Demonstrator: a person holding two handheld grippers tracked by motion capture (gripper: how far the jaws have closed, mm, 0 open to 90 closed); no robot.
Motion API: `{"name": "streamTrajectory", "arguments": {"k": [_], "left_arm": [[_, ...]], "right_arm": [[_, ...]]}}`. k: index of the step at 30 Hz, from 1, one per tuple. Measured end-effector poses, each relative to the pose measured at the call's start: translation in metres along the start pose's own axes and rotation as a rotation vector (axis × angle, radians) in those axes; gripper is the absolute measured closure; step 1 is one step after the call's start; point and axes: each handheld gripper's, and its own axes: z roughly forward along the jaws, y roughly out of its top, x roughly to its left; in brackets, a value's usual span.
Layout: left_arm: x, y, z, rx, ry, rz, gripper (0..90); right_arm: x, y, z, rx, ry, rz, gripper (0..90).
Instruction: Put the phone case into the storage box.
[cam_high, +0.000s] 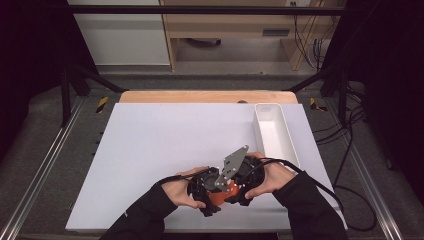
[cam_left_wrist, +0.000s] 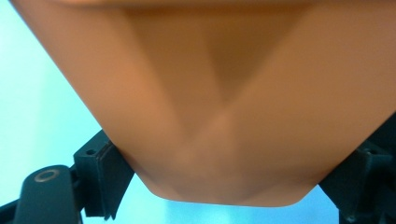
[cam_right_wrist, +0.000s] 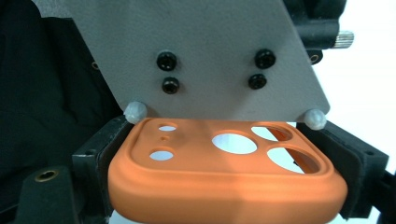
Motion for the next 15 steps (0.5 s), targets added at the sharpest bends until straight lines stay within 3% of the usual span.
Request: {"name": "streamTrajectory", "arguments": {"k": [7, 15], "left_arm": [[0.001, -0.0007, -0.0014, 0.004, 0.015, 0.0, 14.9], [0.0009, -0.0036, -0.0036, -0.041, 0.029, -0.009, 15.4]], "right_arm": [[-0.0005, 0.0002, 0.0009, -0.003, -0.005, 0.004, 15.5], [-0.0002, -0.0001, -0.0021, -0.013, -0.018, 0.005, 14.8]]}}
